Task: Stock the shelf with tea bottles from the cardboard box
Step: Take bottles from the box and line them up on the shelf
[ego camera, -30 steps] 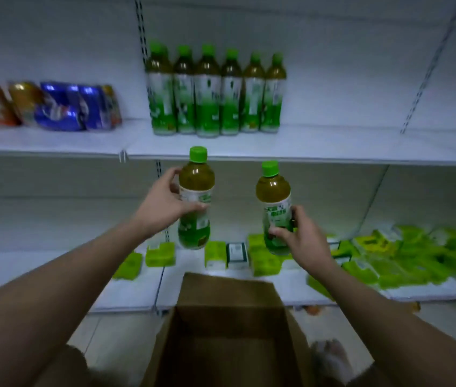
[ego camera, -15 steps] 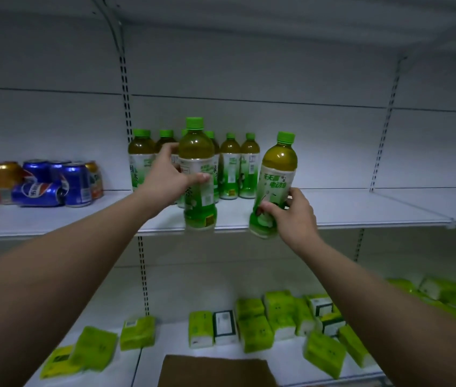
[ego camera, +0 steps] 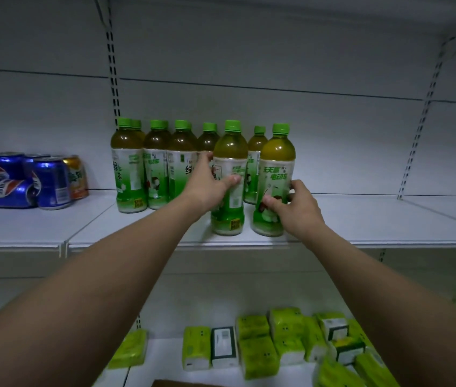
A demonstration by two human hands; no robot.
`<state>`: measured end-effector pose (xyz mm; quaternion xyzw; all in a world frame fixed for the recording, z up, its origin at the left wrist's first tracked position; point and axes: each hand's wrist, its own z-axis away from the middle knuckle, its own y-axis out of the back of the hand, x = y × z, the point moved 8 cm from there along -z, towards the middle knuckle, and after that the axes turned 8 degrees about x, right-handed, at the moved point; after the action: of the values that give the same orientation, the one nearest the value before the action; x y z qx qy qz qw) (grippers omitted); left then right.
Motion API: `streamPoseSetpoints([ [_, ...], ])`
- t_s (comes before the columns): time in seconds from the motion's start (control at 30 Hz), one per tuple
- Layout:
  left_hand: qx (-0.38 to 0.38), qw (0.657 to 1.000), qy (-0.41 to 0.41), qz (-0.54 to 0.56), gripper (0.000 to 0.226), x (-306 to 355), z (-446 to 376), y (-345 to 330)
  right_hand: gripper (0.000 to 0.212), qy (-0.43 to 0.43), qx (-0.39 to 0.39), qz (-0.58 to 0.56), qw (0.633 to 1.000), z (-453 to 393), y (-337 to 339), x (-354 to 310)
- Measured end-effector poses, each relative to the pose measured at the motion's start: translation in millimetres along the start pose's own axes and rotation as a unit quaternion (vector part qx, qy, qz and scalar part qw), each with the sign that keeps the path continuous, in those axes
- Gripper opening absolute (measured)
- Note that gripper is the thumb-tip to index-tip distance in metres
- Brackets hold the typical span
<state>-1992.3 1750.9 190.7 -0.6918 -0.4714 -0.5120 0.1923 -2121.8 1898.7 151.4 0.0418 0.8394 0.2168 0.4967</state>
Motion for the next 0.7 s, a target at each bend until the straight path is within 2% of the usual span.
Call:
streamPoseSetpoints([
  [0.2, 0.076, 0.994, -0.047, -0.069, 0.073, -11, -39, -20, 0.043, 0.009, 0.021, -0.007, 1.000, -32, -29, 12],
  [0.4, 0.107, 0.989, -0.059, -0.082, 0.047, -26, -71, -40, 0.043, 0.006, 0.036, -0.018, 0.999, -60, -53, 27],
  [0.7, 0.151, 0.978, -0.076, -0.120, 0.029, -39, -96, -42, 0.043, 0.006, 0.044, 0.005, 0.999, -85, -71, 35],
])
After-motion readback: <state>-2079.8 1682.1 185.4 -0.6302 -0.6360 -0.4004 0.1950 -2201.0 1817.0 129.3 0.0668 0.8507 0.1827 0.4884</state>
